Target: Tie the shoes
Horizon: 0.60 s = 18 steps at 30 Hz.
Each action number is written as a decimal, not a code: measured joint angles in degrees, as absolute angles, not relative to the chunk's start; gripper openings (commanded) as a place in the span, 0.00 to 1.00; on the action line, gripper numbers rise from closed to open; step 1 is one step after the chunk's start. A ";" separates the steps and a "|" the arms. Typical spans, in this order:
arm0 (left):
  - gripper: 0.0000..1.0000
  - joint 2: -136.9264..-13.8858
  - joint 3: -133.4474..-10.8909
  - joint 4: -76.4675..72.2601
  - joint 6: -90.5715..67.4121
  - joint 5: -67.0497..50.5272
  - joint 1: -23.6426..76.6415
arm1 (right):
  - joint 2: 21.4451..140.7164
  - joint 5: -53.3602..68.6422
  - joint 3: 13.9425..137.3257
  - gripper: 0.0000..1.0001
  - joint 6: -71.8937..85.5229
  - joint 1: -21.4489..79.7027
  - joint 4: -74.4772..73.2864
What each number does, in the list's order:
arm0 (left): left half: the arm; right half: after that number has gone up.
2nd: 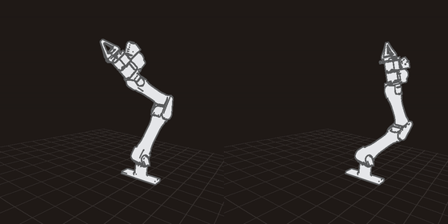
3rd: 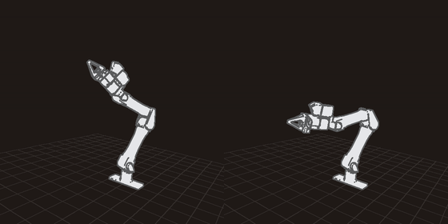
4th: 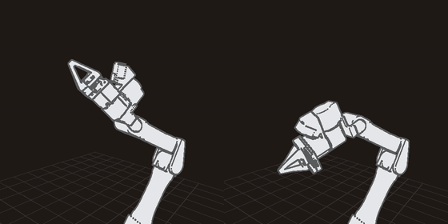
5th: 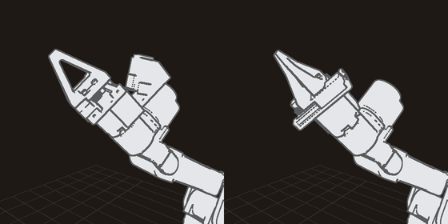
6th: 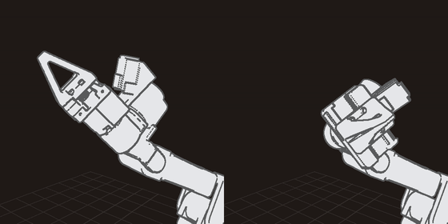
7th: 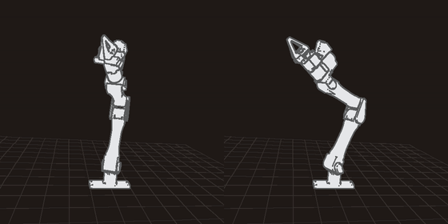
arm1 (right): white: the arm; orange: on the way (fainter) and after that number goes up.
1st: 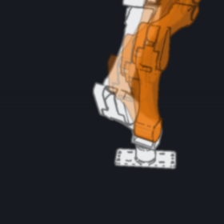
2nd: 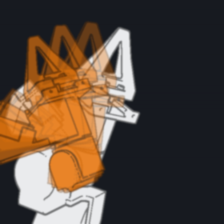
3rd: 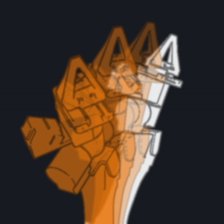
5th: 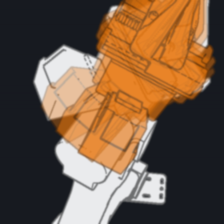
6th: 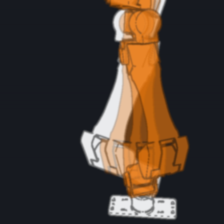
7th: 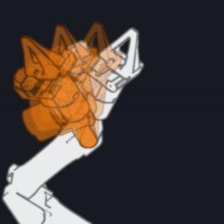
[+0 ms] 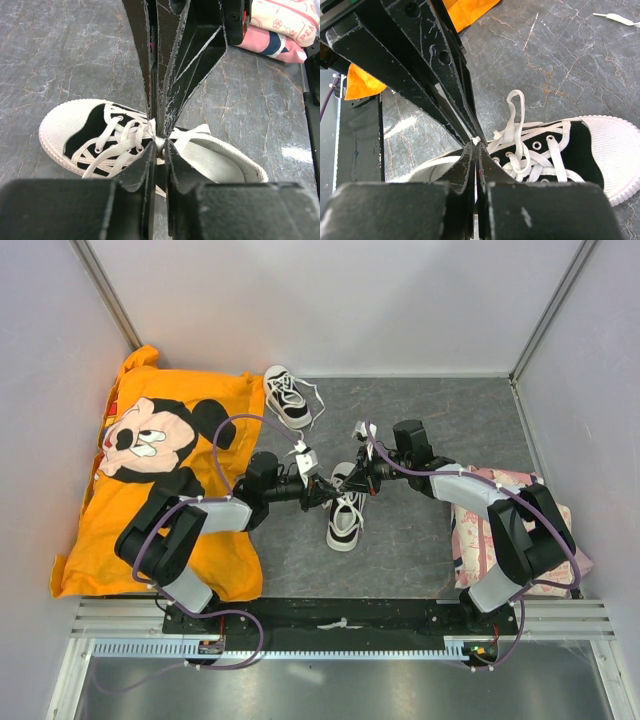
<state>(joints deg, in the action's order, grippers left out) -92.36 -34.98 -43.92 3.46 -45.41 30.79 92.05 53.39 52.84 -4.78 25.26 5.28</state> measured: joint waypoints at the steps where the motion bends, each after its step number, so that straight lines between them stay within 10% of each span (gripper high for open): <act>1: 0.21 -92.36 -35.00 -43.92 3.42 -45.58 30.61 | 92.05 53.39 52.84 0.00 -4.80 25.26 5.30; 18: 0.02 -92.36 -35.83 -43.64 3.22 -47.13 30.28 | 92.05 53.98 52.73 0.04 -4.80 25.10 5.54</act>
<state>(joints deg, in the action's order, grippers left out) -92.36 -35.83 -43.64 3.22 -47.13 30.28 92.05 53.98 52.73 -4.80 25.10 5.54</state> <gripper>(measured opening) 0.033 0.007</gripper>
